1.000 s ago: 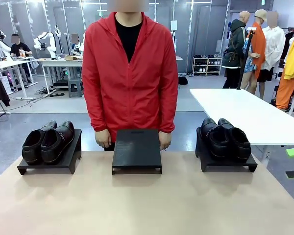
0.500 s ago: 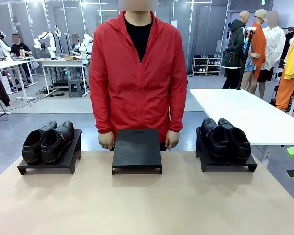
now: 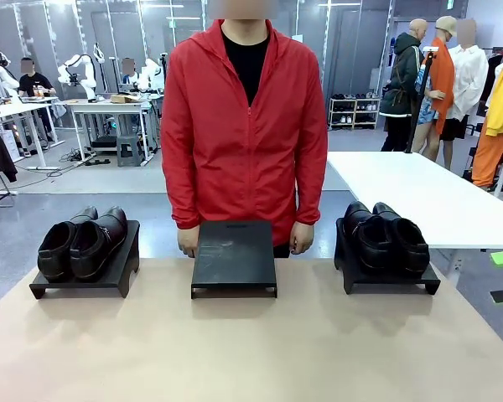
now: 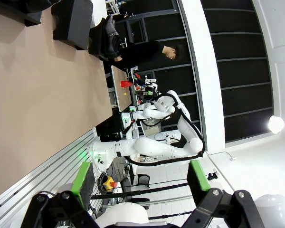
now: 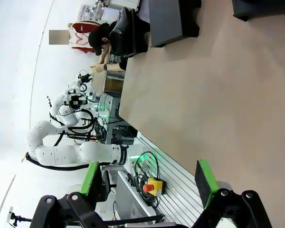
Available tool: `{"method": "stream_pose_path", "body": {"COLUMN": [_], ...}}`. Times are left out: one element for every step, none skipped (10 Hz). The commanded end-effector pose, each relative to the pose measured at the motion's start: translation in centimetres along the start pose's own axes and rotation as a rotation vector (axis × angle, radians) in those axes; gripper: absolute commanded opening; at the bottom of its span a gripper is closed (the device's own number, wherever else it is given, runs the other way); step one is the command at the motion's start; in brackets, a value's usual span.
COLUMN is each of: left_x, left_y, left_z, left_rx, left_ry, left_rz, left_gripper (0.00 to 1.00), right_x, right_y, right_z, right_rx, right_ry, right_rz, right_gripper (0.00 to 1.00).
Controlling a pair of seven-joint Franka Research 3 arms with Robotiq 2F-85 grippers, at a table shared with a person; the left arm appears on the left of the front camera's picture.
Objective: Place the shoes on the stand as instructed by the person.
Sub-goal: Pick up another pair of Shoes and place it on the Shoes Stand indicated by the person.
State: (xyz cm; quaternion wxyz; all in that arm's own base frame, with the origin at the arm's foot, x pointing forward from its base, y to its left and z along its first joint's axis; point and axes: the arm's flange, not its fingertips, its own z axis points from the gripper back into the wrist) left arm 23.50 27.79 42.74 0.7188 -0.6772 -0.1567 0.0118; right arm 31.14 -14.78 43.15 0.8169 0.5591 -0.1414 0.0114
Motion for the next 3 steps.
{"method": "stream_pose_path", "body": {"left_x": [-0.16, -0.16, -0.16], "left_y": [-0.23, -0.23, -0.23], "left_z": [0.07, 0.07, 0.07], "left_rx": [-0.015, -0.015, -0.015], "left_ry": [0.006, 0.006, 0.006], "left_rz": [-0.021, -0.021, -0.021], "left_gripper": [1.0, 1.0, 1.0], "right_x": [-0.23, -0.23, -0.23], "right_y": [0.11, 0.11, 0.11], "right_z": [0.14, 0.14, 0.14], "right_rx": [0.001, 0.001, 0.001], "right_ry": [0.003, 0.003, 0.003], "right_rz": [0.014, 0.014, 0.014], "right_gripper": [1.0, 1.0, 1.0]}}
